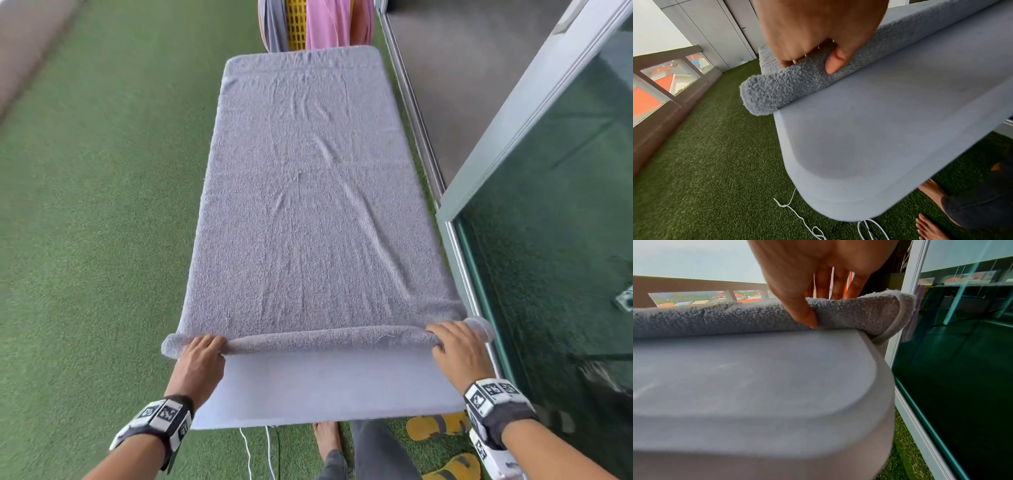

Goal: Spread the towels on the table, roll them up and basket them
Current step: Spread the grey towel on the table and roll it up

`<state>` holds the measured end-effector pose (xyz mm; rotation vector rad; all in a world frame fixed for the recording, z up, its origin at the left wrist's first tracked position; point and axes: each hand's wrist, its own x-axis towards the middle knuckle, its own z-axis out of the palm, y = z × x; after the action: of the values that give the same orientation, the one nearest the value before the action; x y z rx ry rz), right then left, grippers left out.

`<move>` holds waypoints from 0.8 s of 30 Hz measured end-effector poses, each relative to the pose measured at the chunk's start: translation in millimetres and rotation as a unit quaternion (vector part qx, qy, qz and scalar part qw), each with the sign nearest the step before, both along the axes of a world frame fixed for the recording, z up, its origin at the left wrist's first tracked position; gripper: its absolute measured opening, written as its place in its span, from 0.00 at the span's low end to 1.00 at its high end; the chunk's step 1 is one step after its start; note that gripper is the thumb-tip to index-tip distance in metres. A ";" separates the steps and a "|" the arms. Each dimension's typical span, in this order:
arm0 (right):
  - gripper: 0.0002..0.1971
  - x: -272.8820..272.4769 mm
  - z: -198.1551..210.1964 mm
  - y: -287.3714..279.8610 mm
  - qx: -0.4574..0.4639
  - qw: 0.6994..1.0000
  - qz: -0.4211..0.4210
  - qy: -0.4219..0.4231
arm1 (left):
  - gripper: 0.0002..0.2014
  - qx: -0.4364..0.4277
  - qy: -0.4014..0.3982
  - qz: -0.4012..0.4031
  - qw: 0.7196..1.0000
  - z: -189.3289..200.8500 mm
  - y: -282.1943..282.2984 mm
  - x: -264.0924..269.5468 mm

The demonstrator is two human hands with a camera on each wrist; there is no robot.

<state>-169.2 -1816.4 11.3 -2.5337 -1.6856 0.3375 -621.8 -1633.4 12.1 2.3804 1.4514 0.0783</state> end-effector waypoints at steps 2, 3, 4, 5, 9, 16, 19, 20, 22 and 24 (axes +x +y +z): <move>0.04 1.4 7.9 6.5 -0.024 1.000 0.008 -0.013 | 0.04 0.000 0.010 -0.001 1.000 2.7 1.6 0.2; 0.06 3.1 8.7 8.6 -0.042 0.999 0.011 -0.004 | 0.05 -0.004 0.011 -0.002 1.000 2.6 1.3 0.3; 0.07 5.5 8.9 10.5 -0.046 0.999 0.013 0.006 | 0.05 -0.008 0.010 0.002 1.000 3.7 1.3 0.6; 0.06 7.8 9.2 11.7 -0.037 0.999 0.006 0.011 | 0.05 -0.002 0.013 0.010 1.000 4.6 2.0 0.6; 0.16 9.0 9.8 14.6 0.013 0.999 0.000 -0.050 | 0.06 0.068 0.027 0.051 0.996 4.3 5.8 8.4; 0.26 6.3 1.6 14.1 -0.016 0.999 0.021 0.019 | 0.28 0.025 0.008 0.006 1.000 -9.6 6.4 12.8; 0.23 10.7 -0.1 19.7 0.011 0.999 0.010 0.028 | 0.22 0.046 -0.012 0.010 0.999 -2.1 14.3 18.3; 0.22 10.9 -0.7 19.8 0.018 0.999 0.007 0.028 | 0.21 0.047 -0.011 0.014 0.999 0.0 14.7 19.5; 0.20 8.0 -0.1 14.3 0.013 0.999 -0.002 0.038 | 0.20 0.043 -0.005 0.018 0.999 2.1 9.2 18.5; 0.19 3.2 4.0 3.9 -0.001 0.999 -0.003 0.046 | 0.18 0.031 -0.006 0.024 0.999 4.2 -3.1 14.6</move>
<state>-166.0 -1812.6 15.3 -2.4841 -1.6454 0.4474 -607.1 -1636.5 16.3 2.3905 1.5215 0.1522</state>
